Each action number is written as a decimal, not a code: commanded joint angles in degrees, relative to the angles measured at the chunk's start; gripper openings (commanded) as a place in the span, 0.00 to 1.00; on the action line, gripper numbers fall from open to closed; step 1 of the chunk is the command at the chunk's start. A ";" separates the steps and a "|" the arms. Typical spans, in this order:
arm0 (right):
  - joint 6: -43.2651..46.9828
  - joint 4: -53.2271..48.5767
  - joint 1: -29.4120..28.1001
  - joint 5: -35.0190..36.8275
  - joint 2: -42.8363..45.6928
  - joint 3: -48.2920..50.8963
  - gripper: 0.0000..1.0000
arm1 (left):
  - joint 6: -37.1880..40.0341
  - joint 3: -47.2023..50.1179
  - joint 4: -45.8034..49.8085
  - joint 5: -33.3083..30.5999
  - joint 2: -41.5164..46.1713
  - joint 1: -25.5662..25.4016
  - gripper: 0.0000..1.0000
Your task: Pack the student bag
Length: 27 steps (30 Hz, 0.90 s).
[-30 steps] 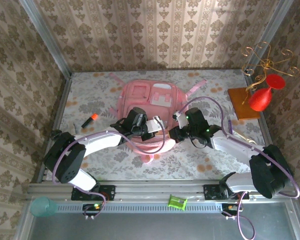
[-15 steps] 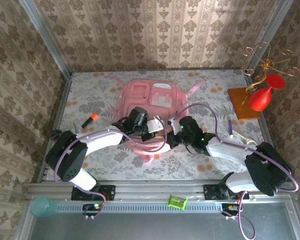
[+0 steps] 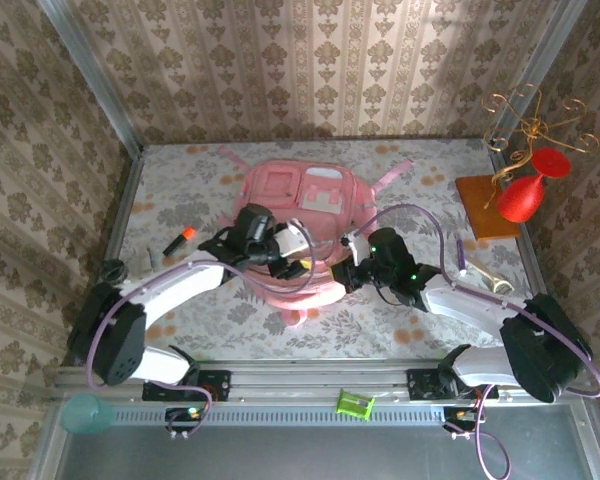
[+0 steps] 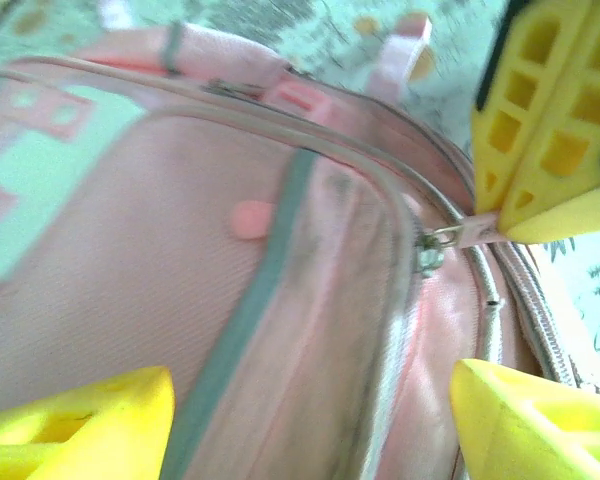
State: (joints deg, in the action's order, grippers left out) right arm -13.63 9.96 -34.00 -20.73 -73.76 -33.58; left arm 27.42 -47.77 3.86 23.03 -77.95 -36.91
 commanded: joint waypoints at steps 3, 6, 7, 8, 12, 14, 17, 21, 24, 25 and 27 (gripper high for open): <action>1.27 0.93 -0.15 -1.83 -1.09 -1.24 0.00 | -16.67 3.10 -6.59 4.05 4.03 8.07 0.74; 1.59 3.49 -1.40 0.36 -3.44 -1.30 0.00 | -25.88 1.95 -6.25 -5.91 1.72 12.80 0.72; 1.78 4.08 -1.76 1.01 -4.37 -1.53 0.00 | -28.42 1.00 -5.23 -9.30 0.26 13.93 0.72; 2.13 4.45 -2.18 1.17 -5.31 -1.85 0.02 | -31.77 -0.18 -4.02 -11.66 -1.22 14.96 0.71; 3.11 4.62 -3.83 3.73 -8.84 -3.18 0.11 | -36.17 -5.22 2.52 -15.00 -7.27 16.45 0.70; 3.44 4.87 -4.44 4.84 -9.53 -3.41 0.12 | -37.35 -5.18 2.34 -14.77 -8.25 16.50 0.70; 3.83 4.84 -5.14 6.12 -10.34 -3.66 0.15 | -38.30 -4.43 1.38 -13.26 -9.02 16.47 0.70; 4.59 4.66 -6.02 7.93 -11.05 -3.75 0.16 | -38.96 -4.28 1.55 -11.92 -10.59 16.51 0.69; 5.61 3.52 -7.26 10.45 -11.39 -4.10 0.17 | -40.08 -3.44 0.42 -11.17 -10.66 16.51 0.68; 5.77 3.24 -7.77 11.76 -11.54 -4.24 0.18 | -40.29 -3.22 0.21 -10.76 -10.58 16.51 0.68; 5.91 3.67 -8.51 13.72 -11.72 -3.91 0.18 | -40.51 -3.11 0.36 -10.25 -10.60 16.47 0.66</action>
State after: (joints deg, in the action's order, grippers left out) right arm -9.23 12.95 -41.34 -11.35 -84.51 -36.03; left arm -10.98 -51.09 3.99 10.90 -88.16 -20.25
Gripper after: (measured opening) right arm 0.176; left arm 0.665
